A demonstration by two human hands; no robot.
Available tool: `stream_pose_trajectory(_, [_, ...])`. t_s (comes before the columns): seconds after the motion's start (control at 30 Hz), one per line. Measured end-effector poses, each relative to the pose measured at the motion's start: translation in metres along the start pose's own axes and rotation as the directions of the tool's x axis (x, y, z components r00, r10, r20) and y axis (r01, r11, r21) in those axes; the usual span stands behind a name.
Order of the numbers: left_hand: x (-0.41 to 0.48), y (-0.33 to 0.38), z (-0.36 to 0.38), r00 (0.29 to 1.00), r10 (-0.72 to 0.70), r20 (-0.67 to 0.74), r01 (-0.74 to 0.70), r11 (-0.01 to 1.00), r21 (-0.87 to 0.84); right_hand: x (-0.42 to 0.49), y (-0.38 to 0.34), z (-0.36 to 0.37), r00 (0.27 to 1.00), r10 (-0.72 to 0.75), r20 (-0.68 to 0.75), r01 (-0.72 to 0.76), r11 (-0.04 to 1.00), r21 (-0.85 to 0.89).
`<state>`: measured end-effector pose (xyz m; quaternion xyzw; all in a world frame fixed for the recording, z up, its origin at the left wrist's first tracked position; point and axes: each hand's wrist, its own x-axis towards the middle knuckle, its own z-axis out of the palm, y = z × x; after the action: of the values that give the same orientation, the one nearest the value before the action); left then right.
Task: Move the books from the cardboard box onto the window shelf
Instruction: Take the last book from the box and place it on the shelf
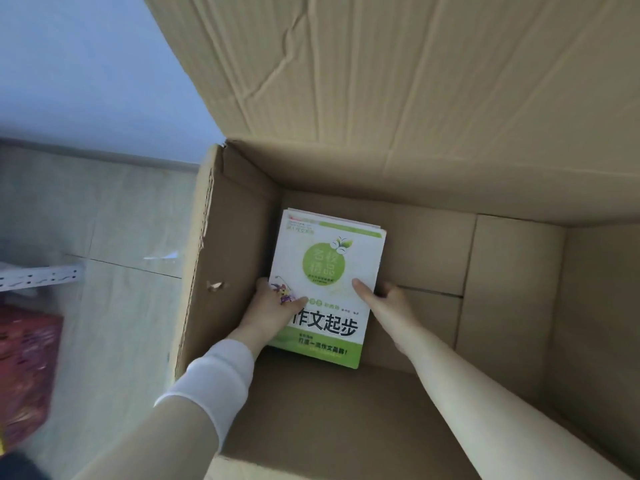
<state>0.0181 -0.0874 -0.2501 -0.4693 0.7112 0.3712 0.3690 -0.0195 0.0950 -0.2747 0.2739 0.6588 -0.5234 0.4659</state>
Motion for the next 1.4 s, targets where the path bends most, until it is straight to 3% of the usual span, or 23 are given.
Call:
stream_pose_trajectory(0.23, [0.009,-0.009,-0.002,0.987,-0.041,0.154,0.066,0.985,-0.160,0.006,-0.003,-0.027,0.982,0.117,0.146,-0.129,0.989,0.078])
stream_pose_trajectory(0.5, [0.003,-0.013,0.007,0.926,-0.049,0.374,0.167,0.942,-0.290,-0.001,0.013,-0.043,0.986,0.098,0.133,-0.123,0.972,0.199])
stream_pose_trajectory(0.6, [-0.005,-0.011,0.012,0.890,-0.020,0.456,0.141,0.962,-0.233,-0.007,0.016,-0.060,0.987,0.076,0.143,-0.109,0.966,0.235])
stream_pose_trajectory(0.77, [-0.038,-0.002,0.012,0.858,0.089,0.507,0.076,0.952,-0.296,-0.042,0.003,-0.088,0.989,0.023,0.148,-0.057,0.973,0.225])
stream_pose_trajectory(0.9, [-0.098,0.015,-0.013,0.799,0.212,0.563,-0.068,0.962,-0.266,-0.106,-0.028,-0.105,0.992,-0.031,0.120,0.007,0.981,0.195])
stream_pose_trajectory(1.13, [-0.266,-0.014,-0.083,0.862,0.337,0.377,-0.182,0.902,-0.391,-0.267,-0.079,-0.082,0.986,-0.079,0.145,0.071,0.996,0.059])
stream_pose_trajectory(1.4, [-0.422,-0.147,-0.150,0.927,0.317,0.201,-0.127,0.769,-0.627,-0.430,-0.082,0.024,0.931,-0.117,0.347,0.144,0.988,-0.052])
